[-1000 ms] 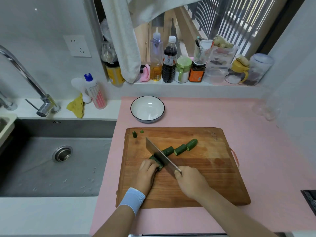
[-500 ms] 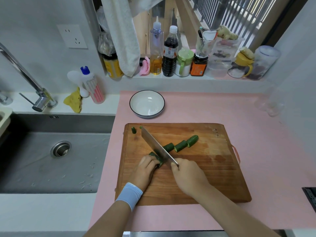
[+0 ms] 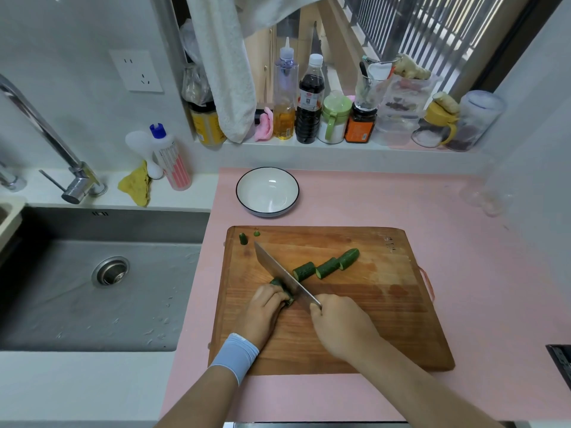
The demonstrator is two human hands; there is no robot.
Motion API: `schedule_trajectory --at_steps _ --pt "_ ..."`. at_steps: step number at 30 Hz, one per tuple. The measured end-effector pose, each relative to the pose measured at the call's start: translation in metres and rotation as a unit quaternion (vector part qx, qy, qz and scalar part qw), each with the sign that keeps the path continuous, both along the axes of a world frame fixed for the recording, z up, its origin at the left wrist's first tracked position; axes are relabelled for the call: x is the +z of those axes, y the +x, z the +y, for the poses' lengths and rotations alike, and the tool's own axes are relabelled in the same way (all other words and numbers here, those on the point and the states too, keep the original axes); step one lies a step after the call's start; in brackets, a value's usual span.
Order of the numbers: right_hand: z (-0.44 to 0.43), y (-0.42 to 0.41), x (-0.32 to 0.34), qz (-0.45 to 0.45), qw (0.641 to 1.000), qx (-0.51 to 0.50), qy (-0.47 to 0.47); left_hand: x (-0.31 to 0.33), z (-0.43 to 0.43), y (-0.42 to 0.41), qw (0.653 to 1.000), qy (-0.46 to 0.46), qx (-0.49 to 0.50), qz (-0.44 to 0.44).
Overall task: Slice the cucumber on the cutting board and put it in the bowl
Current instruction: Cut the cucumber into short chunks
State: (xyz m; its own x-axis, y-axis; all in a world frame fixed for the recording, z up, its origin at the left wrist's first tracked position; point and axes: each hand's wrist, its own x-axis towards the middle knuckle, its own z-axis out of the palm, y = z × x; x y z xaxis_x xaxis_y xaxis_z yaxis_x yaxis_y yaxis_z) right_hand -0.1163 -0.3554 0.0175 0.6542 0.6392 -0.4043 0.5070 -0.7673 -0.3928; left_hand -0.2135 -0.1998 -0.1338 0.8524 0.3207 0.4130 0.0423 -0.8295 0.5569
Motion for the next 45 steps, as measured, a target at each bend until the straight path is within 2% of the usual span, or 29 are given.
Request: schedule_trajectory --at_steps 12,32,45 --pt "0.007 0.006 0.01 0.039 0.999 0.007 -0.036 0.0 0.001 0.0 1.0 -0.011 0.006 -0.012" --pt "0.019 0.014 0.014 0.056 0.993 0.034 -0.097 -0.003 0.001 0.0 1.0 -0.011 0.015 -0.013" --pt "0.024 0.013 0.016 0.027 0.991 0.056 -0.117 -0.004 0.0 0.001 1.0 -0.014 0.021 -0.012"
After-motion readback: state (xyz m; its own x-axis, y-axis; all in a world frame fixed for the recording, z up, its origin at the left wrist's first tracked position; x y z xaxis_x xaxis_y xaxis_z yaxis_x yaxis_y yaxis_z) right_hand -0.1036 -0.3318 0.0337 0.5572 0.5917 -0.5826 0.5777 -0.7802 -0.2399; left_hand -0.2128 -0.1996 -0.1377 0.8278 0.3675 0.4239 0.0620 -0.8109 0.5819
